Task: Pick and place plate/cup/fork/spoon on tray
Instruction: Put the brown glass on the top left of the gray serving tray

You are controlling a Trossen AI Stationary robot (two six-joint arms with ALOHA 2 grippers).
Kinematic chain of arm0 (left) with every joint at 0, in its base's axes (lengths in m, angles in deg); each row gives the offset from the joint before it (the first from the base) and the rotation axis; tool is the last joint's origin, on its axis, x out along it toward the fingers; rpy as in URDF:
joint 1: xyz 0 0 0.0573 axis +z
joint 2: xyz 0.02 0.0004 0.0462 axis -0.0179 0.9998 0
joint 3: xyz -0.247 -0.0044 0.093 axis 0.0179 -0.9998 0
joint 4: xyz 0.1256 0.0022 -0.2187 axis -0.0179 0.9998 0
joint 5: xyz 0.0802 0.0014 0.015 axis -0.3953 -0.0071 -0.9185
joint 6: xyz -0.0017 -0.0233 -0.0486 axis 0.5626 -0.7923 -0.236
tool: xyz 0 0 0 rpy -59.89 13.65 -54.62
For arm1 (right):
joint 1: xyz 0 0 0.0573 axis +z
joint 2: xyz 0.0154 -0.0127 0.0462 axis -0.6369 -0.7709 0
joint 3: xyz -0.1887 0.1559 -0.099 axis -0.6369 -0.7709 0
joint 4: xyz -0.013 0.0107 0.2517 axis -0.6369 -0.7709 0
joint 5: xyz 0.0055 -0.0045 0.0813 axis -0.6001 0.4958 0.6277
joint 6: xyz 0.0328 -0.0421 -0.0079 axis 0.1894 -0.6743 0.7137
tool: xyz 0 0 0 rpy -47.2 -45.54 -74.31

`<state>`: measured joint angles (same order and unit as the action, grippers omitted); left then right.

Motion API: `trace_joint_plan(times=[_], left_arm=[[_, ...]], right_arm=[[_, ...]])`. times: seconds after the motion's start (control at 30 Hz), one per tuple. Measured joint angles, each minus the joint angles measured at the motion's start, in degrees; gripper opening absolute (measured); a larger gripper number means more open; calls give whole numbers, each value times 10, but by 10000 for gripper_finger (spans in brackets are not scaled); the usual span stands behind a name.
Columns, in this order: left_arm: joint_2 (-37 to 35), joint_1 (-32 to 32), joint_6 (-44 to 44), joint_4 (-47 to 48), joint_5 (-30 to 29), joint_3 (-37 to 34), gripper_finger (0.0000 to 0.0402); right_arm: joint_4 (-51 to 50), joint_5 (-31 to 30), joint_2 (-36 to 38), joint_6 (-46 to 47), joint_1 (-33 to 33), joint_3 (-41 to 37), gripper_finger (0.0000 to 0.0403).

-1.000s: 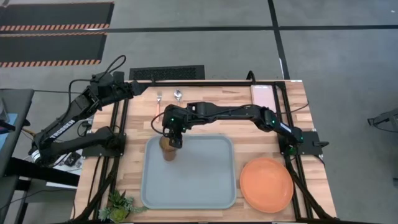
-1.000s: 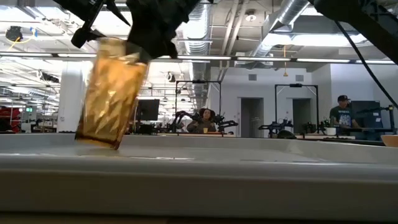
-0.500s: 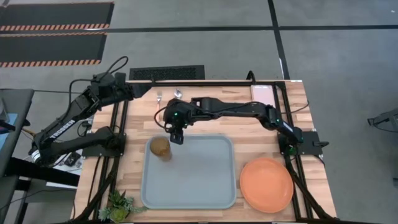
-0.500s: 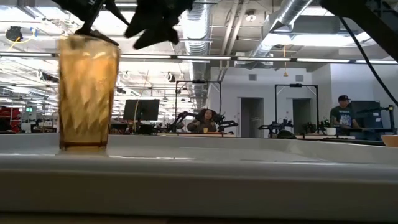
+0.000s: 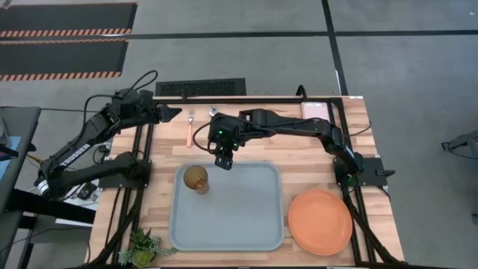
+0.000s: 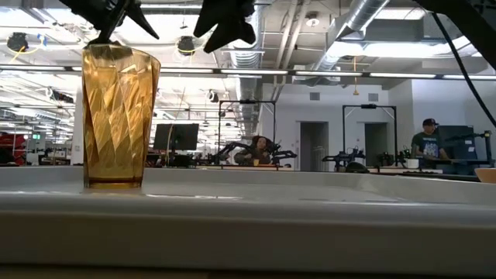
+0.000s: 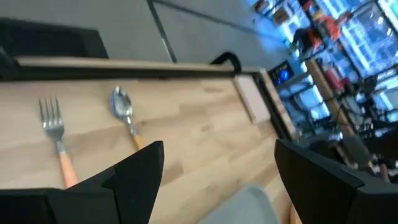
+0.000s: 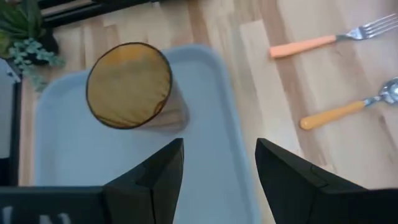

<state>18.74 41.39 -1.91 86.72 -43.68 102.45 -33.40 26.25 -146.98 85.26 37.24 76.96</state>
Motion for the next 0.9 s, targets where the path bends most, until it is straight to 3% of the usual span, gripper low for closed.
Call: trace_joint_plan(times=[0.2, 0.3, 0.47, 0.7, 0.77, 0.9], left_arm=[[5, -29, 25, 6, 127, 0, 293], [13, -81, 21, 11, 147, 0, 285], [21, -176, -3, 34, 70, 2, 220], [42, -286, -10, 131, -21, 16, 22], [55, -306, -4, 129, -32, 16, 14], [80, -326, 2, 127, -41, 16, 46]], right_arm=[[-14, 2, 0, 5, 10, -5, 223], [-35, -1, 2, 18, 7, -5, 223], [-120, -31, 36, 37, 2, -6, 223], [-216, -99, 97, 49, 4, -5, 223], [-224, -101, 113, 61, 3, -5, 223], [-225, -102, 135, 91, 0, -5, 223]])
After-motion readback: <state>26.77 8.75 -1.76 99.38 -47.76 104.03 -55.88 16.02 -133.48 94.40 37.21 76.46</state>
